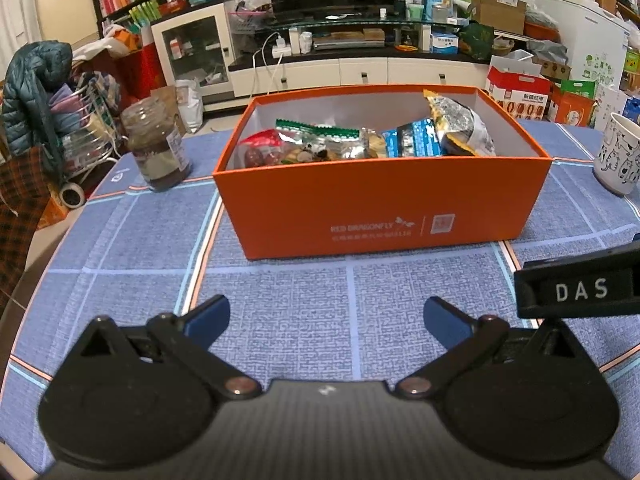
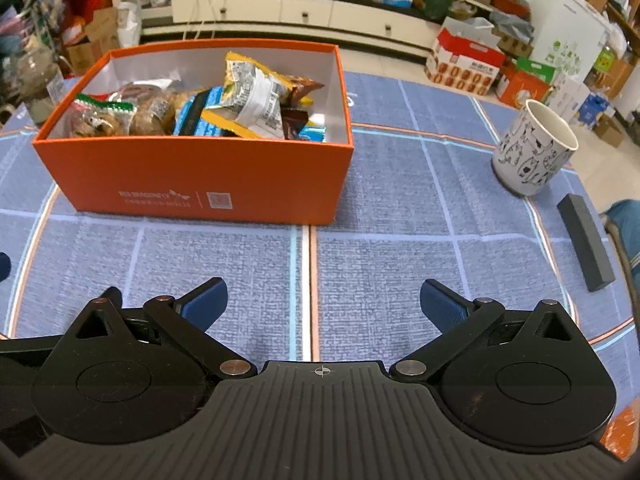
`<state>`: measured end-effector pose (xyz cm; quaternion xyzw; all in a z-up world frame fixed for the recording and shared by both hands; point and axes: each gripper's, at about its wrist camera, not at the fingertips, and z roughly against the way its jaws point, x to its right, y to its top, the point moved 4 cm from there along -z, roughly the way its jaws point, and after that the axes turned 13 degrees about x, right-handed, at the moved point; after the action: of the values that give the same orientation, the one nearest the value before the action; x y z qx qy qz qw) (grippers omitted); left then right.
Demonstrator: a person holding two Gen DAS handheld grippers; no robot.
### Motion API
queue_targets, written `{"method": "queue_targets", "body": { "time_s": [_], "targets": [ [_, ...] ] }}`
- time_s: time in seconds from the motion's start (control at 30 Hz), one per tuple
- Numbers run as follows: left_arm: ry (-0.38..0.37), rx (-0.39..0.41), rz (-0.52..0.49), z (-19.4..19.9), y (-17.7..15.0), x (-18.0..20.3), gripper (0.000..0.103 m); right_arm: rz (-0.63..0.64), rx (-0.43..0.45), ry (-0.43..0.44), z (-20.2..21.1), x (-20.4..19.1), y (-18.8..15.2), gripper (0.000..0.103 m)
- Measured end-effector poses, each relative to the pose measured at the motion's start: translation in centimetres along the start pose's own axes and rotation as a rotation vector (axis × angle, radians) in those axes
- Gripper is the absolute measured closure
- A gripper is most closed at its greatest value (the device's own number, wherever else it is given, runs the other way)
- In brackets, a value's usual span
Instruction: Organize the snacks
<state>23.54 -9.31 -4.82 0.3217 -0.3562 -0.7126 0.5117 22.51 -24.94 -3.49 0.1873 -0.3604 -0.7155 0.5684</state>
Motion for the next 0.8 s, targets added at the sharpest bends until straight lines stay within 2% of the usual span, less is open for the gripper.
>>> {"method": "queue_targets", "body": {
  "time_s": [0.8],
  "targets": [
    [-0.03, -0.019, 0.025, 0.06, -0.05, -0.3, 0.001, 0.03, 0.025, 0.011, 0.57, -0.77, 0.18, 0.007]
  ]
}}
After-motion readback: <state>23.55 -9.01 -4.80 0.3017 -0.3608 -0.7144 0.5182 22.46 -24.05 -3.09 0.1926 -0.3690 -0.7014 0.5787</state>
